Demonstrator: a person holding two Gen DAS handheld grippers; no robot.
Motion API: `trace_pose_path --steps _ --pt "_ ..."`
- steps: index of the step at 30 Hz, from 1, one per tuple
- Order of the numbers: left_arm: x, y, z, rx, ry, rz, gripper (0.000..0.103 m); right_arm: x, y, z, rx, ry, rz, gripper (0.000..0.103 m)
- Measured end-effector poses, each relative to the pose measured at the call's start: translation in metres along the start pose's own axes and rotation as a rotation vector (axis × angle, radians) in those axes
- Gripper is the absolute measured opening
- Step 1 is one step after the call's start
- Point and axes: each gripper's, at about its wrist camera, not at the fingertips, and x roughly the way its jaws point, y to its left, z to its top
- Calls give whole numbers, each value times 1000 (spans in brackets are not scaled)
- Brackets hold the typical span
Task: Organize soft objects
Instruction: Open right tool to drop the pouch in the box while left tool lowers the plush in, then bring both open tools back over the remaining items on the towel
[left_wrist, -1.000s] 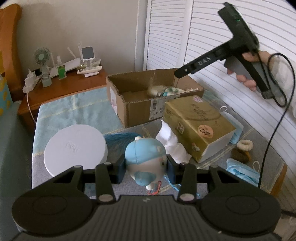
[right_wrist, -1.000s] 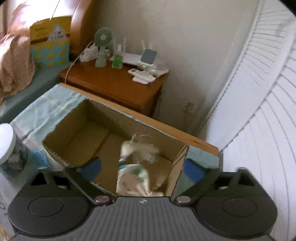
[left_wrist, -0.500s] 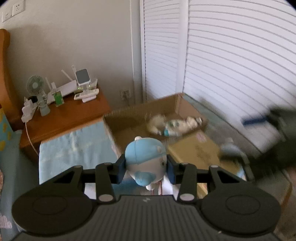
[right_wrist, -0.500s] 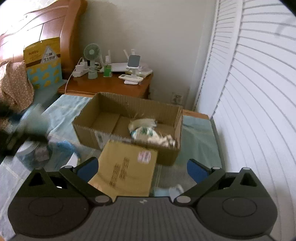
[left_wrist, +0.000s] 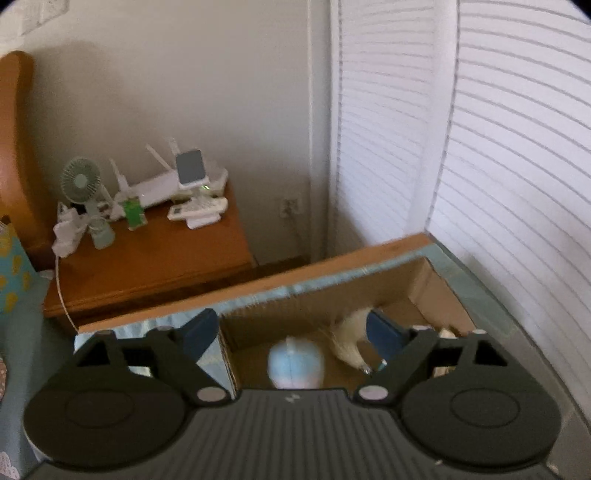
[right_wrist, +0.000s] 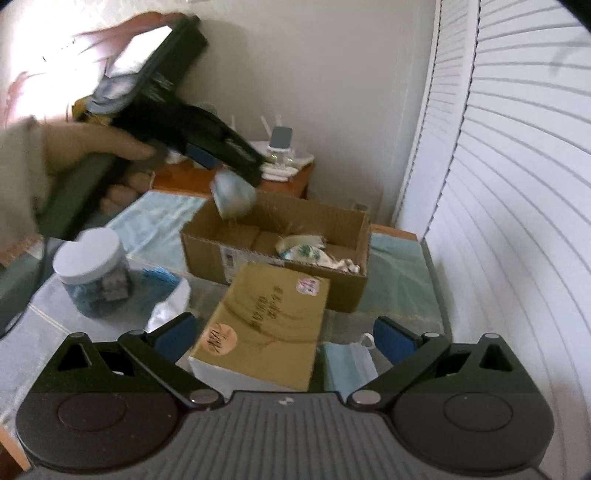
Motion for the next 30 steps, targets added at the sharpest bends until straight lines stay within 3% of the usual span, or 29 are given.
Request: trace_pose_path --steps 12,25,30 --pt "-63 -10 -26 44 -48 -19 95 -7 6 -4 -19 -6 25 103" --pt "-143 -27 -112 23 -72 -48 98 -35 8 -38 -13 17 20 103" --pt "-161 -38 -142 3 -70 -95 99 -39 10 -52 -13 30 18 103"
